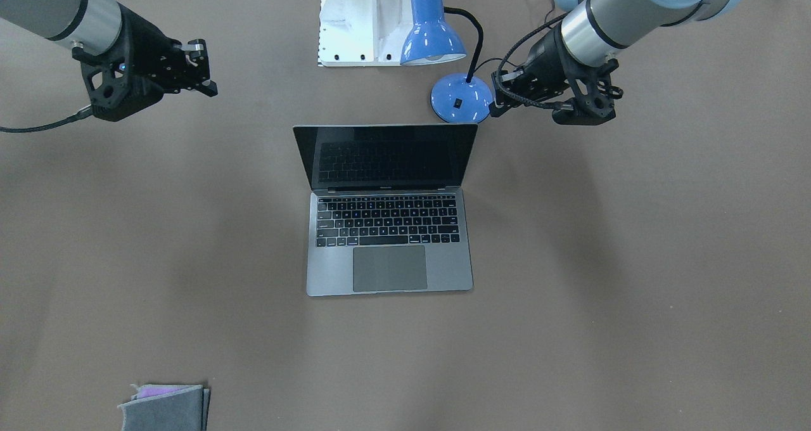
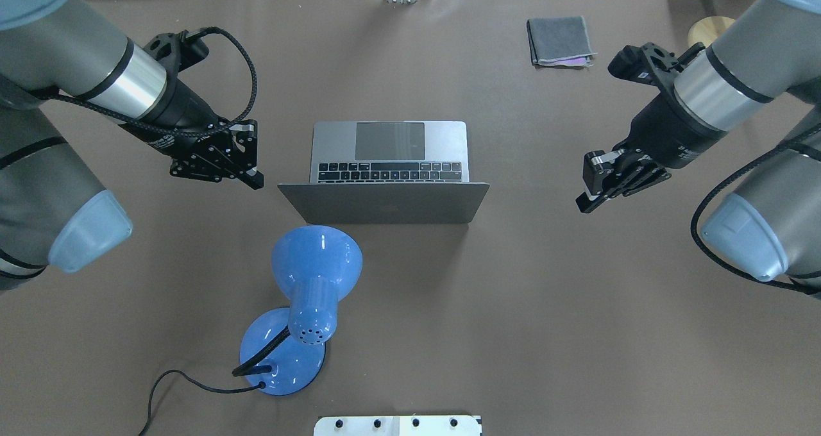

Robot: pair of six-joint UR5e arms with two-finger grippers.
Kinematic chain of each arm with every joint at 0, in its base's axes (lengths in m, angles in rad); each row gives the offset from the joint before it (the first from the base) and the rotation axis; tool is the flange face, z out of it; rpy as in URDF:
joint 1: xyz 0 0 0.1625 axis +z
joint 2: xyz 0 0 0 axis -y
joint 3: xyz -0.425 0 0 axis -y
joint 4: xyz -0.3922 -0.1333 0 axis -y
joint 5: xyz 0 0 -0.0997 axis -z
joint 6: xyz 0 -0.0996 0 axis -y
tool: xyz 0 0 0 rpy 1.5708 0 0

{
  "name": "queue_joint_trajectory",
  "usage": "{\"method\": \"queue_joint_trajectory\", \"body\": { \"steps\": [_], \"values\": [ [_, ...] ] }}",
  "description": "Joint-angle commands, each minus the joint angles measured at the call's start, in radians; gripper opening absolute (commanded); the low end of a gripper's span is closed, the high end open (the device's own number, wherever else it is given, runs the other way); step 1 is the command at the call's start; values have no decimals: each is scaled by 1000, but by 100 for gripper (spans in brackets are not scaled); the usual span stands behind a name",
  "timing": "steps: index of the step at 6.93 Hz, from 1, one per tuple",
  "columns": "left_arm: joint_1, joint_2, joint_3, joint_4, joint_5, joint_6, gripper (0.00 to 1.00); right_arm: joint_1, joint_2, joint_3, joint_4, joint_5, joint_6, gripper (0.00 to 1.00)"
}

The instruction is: Close laptop

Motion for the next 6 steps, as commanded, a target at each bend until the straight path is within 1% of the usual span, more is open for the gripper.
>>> {"method": "queue_joint_trajectory", "body": {
  "steps": [1, 3, 4, 6],
  "values": [
    [30, -3, 0, 0, 0, -7, 0, -102, 63, -6, 0, -72, 66, 0],
    [63, -3, 4, 0, 4, -41, 0, -159, 105, -26, 0, -135, 106, 0],
    [91, -9, 11, -2, 10, -55, 0, -175, 137, -49, 0, -168, 123, 0],
    [94, -17, 15, -2, 10, -57, 0, -177, 203, -114, 0, -198, 123, 0]
  ]
}}
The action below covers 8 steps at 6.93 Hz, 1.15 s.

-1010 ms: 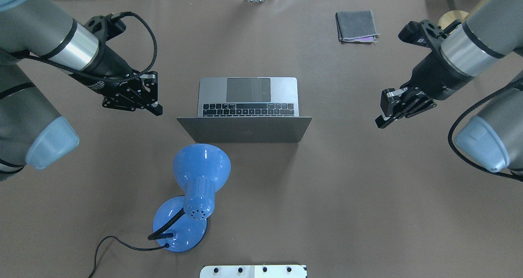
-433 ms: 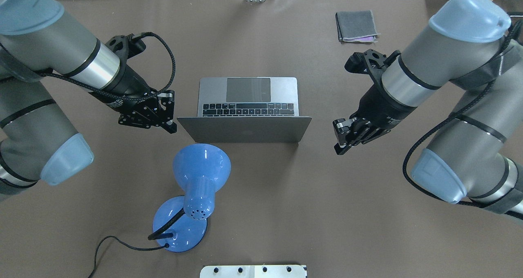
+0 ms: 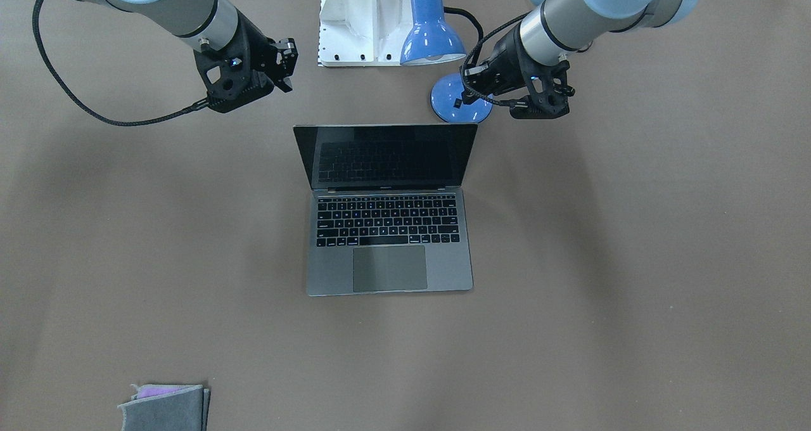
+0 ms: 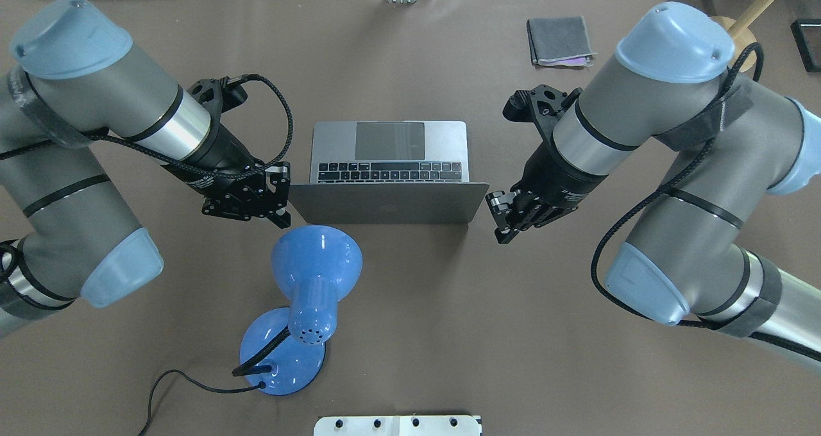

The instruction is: Close laptop

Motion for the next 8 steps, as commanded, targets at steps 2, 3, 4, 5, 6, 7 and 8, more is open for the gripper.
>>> {"method": "queue_joint_trajectory", "body": {
  "steps": [2, 3, 4, 5, 6, 7, 8],
  "values": [
    [6, -36, 39, 0, 2, -1, 0, -1, 85, -79, 2, -44, 2, 0],
    [6, -41, 52, -2, 2, 2, 0, 5, 90, -113, 62, -53, 13, 0],
    [6, -45, 59, -3, 1, 5, 0, 6, 90, -168, 165, -56, 68, 0],
    [6, -55, 68, -3, 2, 5, 0, 8, 90, -190, 216, -69, 92, 0],
    [6, -59, 73, -2, 2, 5, 0, 20, 96, -193, 216, -78, 93, 0],
    [6, -75, 86, -2, 2, 5, 0, 35, 98, -193, 216, -78, 93, 0],
    [5, -99, 114, -2, 1, 7, 0, 52, 107, -195, 216, -78, 94, 0]
  ]
}}
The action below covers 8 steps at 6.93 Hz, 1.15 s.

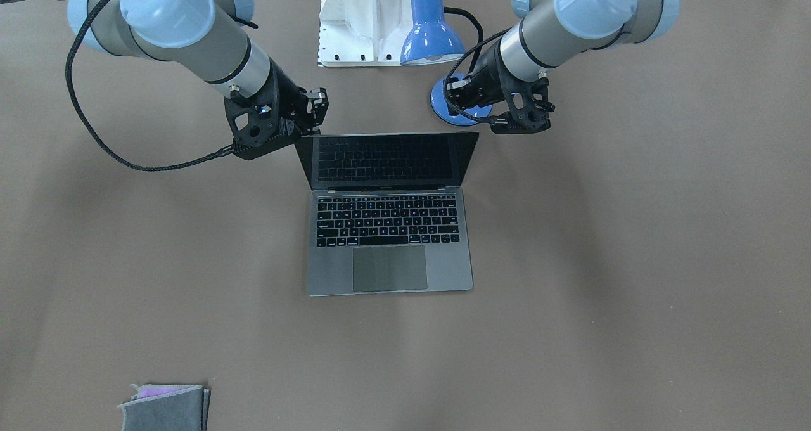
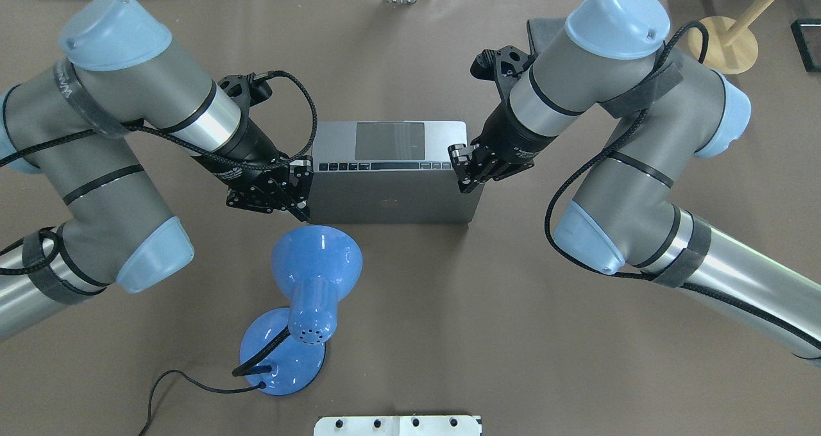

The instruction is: Close laptop

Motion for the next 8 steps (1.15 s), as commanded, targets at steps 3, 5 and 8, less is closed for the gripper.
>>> {"method": "queue_joint_trajectory", "body": {
  "steps": [3, 5, 8],
  "values": [
    [-1, -82, 137, -49, 49, 6, 0, 22, 20, -27, 2, -1, 1, 0],
    [-17, -120, 190, -72, 51, 6, 0, 22, 63, -82, 5, -4, 1, 0],
    [-29, -174, 298, -127, 94, 7, 0, 24, 121, -206, 89, -26, 4, 0]
  ]
}}
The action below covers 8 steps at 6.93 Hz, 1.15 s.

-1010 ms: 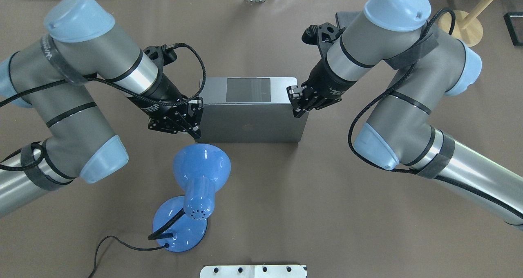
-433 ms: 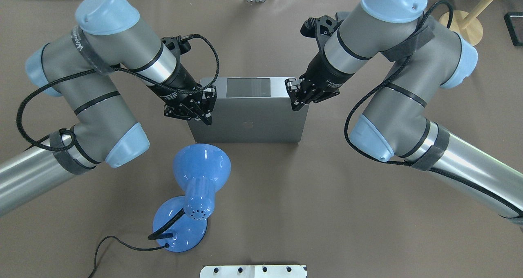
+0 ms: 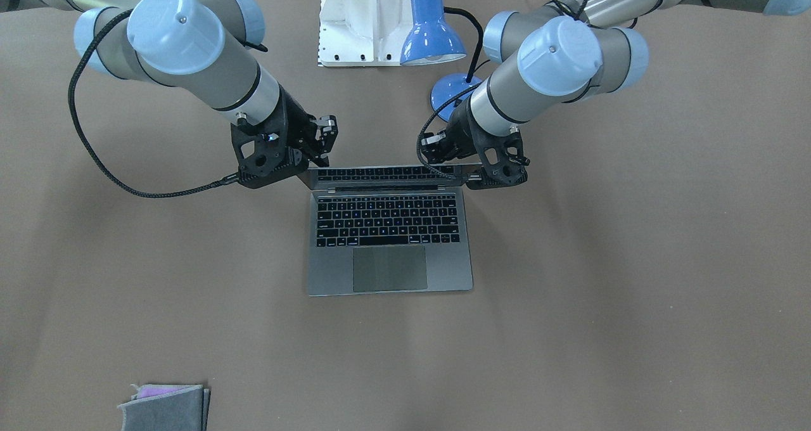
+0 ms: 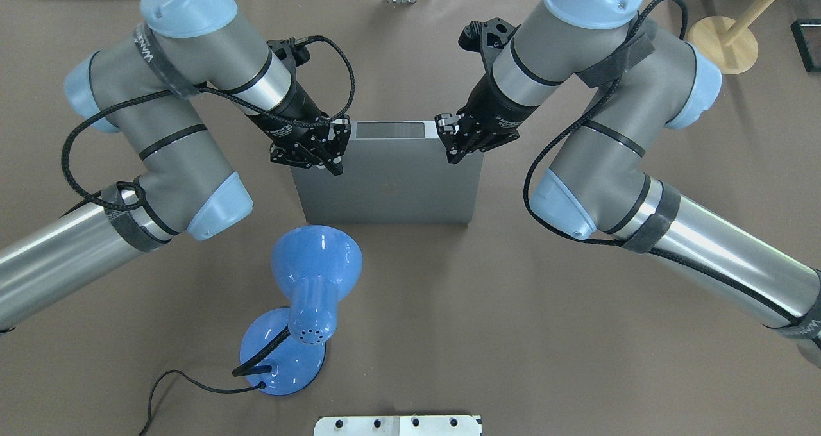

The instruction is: Close laptop

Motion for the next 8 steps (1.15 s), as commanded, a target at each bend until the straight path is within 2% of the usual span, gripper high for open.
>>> {"method": "queue_joint_trajectory", "body": {
  "steps": [1, 2, 4, 5, 6, 8],
  "values": [
    [-12, -34, 73, -44, 19, 3, 0, 3, 52, -96, 53, -13, 1, 0],
    [-19, -74, 119, -44, 28, 5, 0, 9, 86, -154, 84, -25, 5, 0],
    [-22, -112, 211, -102, 65, 3, 0, 21, 150, -327, 208, -36, 6, 0],
    [-20, -167, 309, -137, 98, 3, 0, 19, 175, -386, 239, -59, 7, 0],
    [-19, -178, 363, -177, 126, 5, 0, 18, 213, -449, 253, -71, 7, 0],
    [-17, -180, 423, -196, 177, 55, 0, 9, 243, -521, 282, -100, 7, 0]
  ]
}}
